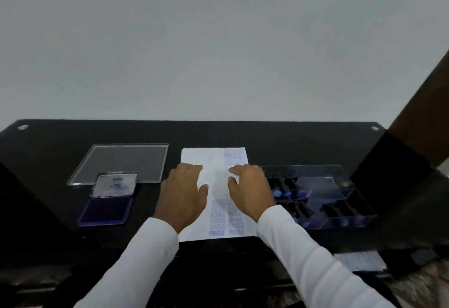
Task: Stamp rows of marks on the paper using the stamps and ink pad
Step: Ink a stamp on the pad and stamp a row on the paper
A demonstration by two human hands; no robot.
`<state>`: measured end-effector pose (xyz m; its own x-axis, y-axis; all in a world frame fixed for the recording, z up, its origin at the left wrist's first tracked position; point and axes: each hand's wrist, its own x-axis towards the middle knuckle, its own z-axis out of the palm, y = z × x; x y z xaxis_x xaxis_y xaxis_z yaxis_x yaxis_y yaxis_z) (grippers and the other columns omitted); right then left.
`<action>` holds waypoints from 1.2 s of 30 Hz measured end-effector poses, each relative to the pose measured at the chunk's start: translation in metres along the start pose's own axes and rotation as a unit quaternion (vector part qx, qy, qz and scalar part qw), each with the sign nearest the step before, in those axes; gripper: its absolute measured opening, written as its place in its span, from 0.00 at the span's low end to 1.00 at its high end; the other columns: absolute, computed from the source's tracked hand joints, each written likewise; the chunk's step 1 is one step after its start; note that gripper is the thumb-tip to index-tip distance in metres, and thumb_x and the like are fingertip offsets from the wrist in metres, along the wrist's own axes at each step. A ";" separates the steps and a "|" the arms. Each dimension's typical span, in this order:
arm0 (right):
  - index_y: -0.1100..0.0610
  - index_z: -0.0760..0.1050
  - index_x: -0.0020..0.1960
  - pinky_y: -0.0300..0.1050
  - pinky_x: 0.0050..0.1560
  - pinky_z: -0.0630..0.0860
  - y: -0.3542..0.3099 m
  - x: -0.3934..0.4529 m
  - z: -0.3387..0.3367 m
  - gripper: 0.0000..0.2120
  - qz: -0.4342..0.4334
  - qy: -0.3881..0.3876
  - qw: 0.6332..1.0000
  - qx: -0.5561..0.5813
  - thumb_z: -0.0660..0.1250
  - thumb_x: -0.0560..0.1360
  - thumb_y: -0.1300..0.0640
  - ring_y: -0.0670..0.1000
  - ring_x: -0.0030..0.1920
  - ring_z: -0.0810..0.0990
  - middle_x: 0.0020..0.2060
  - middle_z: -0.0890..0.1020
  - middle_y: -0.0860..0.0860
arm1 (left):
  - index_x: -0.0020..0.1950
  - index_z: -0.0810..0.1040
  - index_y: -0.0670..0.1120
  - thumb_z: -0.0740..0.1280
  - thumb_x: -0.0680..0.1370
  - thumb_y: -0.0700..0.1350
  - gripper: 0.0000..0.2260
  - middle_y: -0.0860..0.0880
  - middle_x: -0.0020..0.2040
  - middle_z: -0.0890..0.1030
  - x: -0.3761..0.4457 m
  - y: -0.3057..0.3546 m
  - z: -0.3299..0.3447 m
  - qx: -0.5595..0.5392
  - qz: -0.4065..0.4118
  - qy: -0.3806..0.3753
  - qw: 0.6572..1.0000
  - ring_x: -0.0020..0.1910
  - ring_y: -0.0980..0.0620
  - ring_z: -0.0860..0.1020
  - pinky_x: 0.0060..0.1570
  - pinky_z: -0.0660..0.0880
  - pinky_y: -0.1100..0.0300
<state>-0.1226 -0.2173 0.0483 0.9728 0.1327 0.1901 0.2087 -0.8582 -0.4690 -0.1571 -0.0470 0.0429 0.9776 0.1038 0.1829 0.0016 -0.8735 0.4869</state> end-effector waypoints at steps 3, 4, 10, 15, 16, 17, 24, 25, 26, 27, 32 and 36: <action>0.55 0.79 0.63 0.49 0.59 0.75 0.026 -0.001 -0.015 0.15 0.021 0.026 0.999 -0.002 0.63 0.79 0.54 0.54 0.58 0.76 0.55 0.82 0.52 | 0.74 0.71 0.50 0.68 0.80 0.53 0.23 0.49 0.72 0.73 0.005 0.027 0.016 -0.002 0.034 -0.002 0.999 0.70 0.47 0.71 0.69 0.68 0.48; 0.55 0.80 0.61 0.48 0.56 0.76 0.032 -0.002 -0.019 0.14 0.024 0.035 0.999 -0.009 0.63 0.79 0.54 0.54 0.56 0.77 0.53 0.82 0.52 | 0.74 0.71 0.50 0.67 0.80 0.53 0.23 0.49 0.73 0.73 0.006 0.034 0.020 -0.003 0.040 -0.002 0.999 0.70 0.47 0.71 0.69 0.68 0.49; 0.56 0.81 0.50 0.48 0.48 0.74 0.078 -0.005 -0.047 0.09 0.084 0.078 0.991 -0.067 0.62 0.78 0.56 0.56 0.53 0.74 0.48 0.81 0.54 | 0.76 0.68 0.53 0.63 0.82 0.56 0.22 0.52 0.76 0.68 0.016 0.081 0.049 -0.011 0.081 -0.040 0.996 0.73 0.50 0.68 0.72 0.64 0.53; 0.55 0.78 0.48 0.50 0.52 0.71 0.102 -0.005 -0.059 0.09 0.132 0.030 0.981 -0.140 0.60 0.76 0.54 0.58 0.56 0.71 0.50 0.80 0.54 | 0.76 0.68 0.52 0.61 0.83 0.54 0.21 0.52 0.78 0.66 0.027 0.103 0.073 -0.032 0.136 -0.077 0.987 0.75 0.49 0.64 0.73 0.63 0.53; 0.55 0.78 0.48 0.50 0.53 0.71 0.105 -0.006 -0.059 0.09 0.131 0.016 0.979 -0.154 0.60 0.77 0.53 0.58 0.57 0.71 0.51 0.80 0.54 | 0.76 0.68 0.52 0.61 0.83 0.54 0.21 0.52 0.78 0.64 0.029 0.105 0.077 -0.033 0.141 -0.084 0.986 0.76 0.50 0.63 0.74 0.62 0.52; 0.55 0.78 0.49 0.50 0.53 0.70 0.107 -0.007 -0.059 0.11 0.125 0.005 0.978 -0.168 0.59 0.78 0.52 0.58 0.58 0.71 0.51 0.80 0.54 | 0.76 0.68 0.52 0.61 0.83 0.55 0.22 0.53 0.79 0.63 0.030 0.106 0.081 -0.034 0.141 -0.090 0.985 0.77 0.50 0.62 0.74 0.61 0.52; 0.55 0.78 0.47 0.50 0.53 0.68 0.112 -0.003 -0.054 0.13 0.133 -0.048 0.976 -0.168 0.56 0.78 0.51 0.60 0.57 0.68 0.48 0.81 0.55 | 0.75 0.71 0.51 0.61 0.83 0.55 0.20 0.53 0.80 0.62 0.033 0.100 0.097 -0.034 0.157 -0.115 0.980 0.76 0.50 0.64 0.73 0.65 0.53; 0.55 0.79 0.50 0.51 0.54 0.68 0.112 -0.002 -0.054 0.14 0.132 -0.057 0.975 -0.171 0.56 0.78 0.51 0.60 0.57 0.68 0.51 0.80 0.55 | 0.75 0.71 0.52 0.61 0.83 0.55 0.20 0.53 0.80 0.61 0.033 0.099 0.098 -0.033 0.157 -0.114 0.980 0.76 0.51 0.64 0.73 0.65 0.53; 0.55 0.79 0.53 0.52 0.55 0.68 0.112 -0.001 -0.053 0.16 0.129 -0.063 0.974 -0.174 0.55 0.78 0.50 0.60 0.58 0.67 0.53 0.79 0.55 | 0.75 0.71 0.52 0.61 0.83 0.55 0.20 0.54 0.80 0.61 0.033 0.098 0.098 -0.032 0.157 -0.113 0.981 0.76 0.50 0.64 0.73 0.65 0.53; 0.56 0.78 0.55 0.53 0.56 0.68 0.110 0.000 -0.054 0.17 0.130 -0.066 0.975 -0.170 0.55 0.78 0.50 0.60 0.59 0.67 0.55 0.78 0.56 | 0.75 0.71 0.52 0.61 0.83 0.55 0.20 0.53 0.80 0.61 0.033 0.098 0.099 -0.032 0.156 -0.112 0.981 0.76 0.50 0.65 0.73 0.65 0.53; 0.56 0.78 0.57 0.53 0.55 0.67 0.109 0.003 -0.057 0.17 0.129 -0.078 0.975 -0.161 0.56 0.77 0.49 0.59 0.58 0.66 0.56 0.77 0.57 | 0.74 0.72 0.53 0.62 0.83 0.55 0.20 0.54 0.80 0.61 0.033 0.098 0.101 -0.035 0.151 -0.108 0.982 0.76 0.50 0.66 0.73 0.66 0.52; 0.55 0.77 0.55 0.53 0.54 0.66 0.105 0.006 -0.059 0.16 0.140 -0.119 0.969 -0.167 0.56 0.77 0.48 0.60 0.59 0.66 0.54 0.78 0.57 | 0.74 0.72 0.53 0.62 0.83 0.55 0.20 0.54 0.80 0.62 0.032 0.096 0.102 -0.034 0.153 -0.102 0.982 0.75 0.49 0.66 0.72 0.67 0.52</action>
<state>-0.1009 -0.3362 0.0511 0.9906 -0.0516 -0.1268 -0.0719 -0.9844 -0.1604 -0.1038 -0.1766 0.0083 0.9518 -0.2630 0.1577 -0.3067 -0.8138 0.4937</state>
